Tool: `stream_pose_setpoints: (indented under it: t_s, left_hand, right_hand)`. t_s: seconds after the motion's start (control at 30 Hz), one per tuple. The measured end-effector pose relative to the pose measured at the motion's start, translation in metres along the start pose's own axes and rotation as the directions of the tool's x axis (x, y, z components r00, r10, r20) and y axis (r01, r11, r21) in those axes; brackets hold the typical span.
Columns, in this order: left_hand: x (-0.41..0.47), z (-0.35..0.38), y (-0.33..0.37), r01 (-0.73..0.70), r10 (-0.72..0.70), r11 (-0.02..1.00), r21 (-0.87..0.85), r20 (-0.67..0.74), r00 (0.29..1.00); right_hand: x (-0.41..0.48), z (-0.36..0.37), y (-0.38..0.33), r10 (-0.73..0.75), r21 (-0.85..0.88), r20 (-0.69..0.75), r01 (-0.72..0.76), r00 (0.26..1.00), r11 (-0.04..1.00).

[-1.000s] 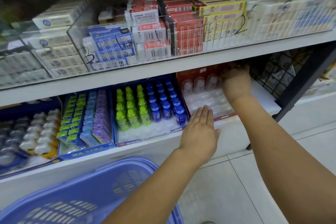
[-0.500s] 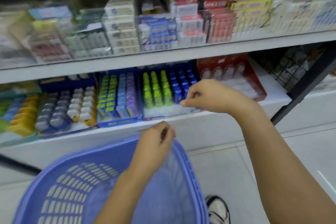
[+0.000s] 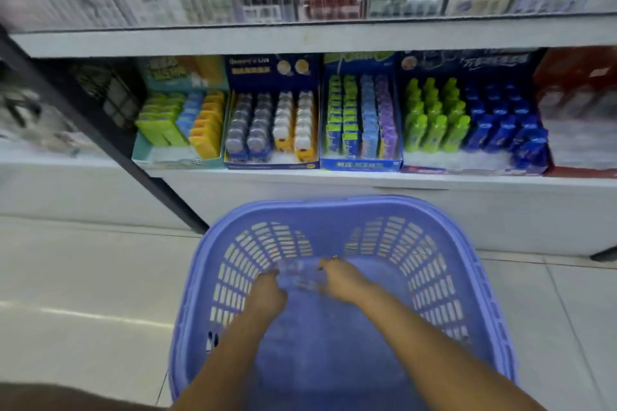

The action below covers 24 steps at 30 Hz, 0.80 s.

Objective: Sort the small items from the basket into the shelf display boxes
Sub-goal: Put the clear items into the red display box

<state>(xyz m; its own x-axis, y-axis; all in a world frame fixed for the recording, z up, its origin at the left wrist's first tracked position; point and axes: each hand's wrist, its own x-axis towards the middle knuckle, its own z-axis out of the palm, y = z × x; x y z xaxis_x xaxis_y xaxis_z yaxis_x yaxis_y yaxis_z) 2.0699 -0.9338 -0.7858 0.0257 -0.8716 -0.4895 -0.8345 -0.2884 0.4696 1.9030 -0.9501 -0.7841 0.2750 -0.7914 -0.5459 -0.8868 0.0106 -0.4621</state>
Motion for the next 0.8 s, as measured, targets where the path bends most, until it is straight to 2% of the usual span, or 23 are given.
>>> stream_pose_setpoints:
  t_s: [0.17,0.4,0.5,0.57,0.67,0.8]
  left_hand:
    - [0.026,0.019,-0.010,-0.102,0.102,0.994,-0.035,0.002,0.995]
    - [0.052,0.049,-0.028,-0.124,0.123,0.992,-0.020,-0.075,0.990]
    - [0.055,0.057,-0.027,-0.098,0.099,0.995,0.016,-0.199,0.975]
    - [0.056,0.061,-0.027,-0.101,0.118,0.991,0.086,-0.226,0.967]
    - [0.057,0.064,-0.027,-0.090,0.114,0.987,0.133,-0.185,0.976]
    - [0.052,0.064,-0.031,-0.007,0.005,1.000,-0.017,-0.103,0.995]
  right_hand:
    - [0.033,0.045,0.004,0.061,0.019,-0.041,-0.061,0.997,0.998]
    - [0.063,0.062,0.006,0.082,-0.141,-0.081,-0.093,0.993,0.986]
    - [0.060,0.045,0.007,0.097,0.004,-0.009,-0.097,0.995,0.995]
    - [0.054,0.028,0.010,0.088,0.116,0.037,-0.092,0.995,0.989]
    - [0.038,-0.001,0.011,0.074,0.259,0.048,-0.084,0.996,0.962]
    - [0.010,-0.036,0.008,-0.010,0.336,0.080,-0.017,0.997,0.942]
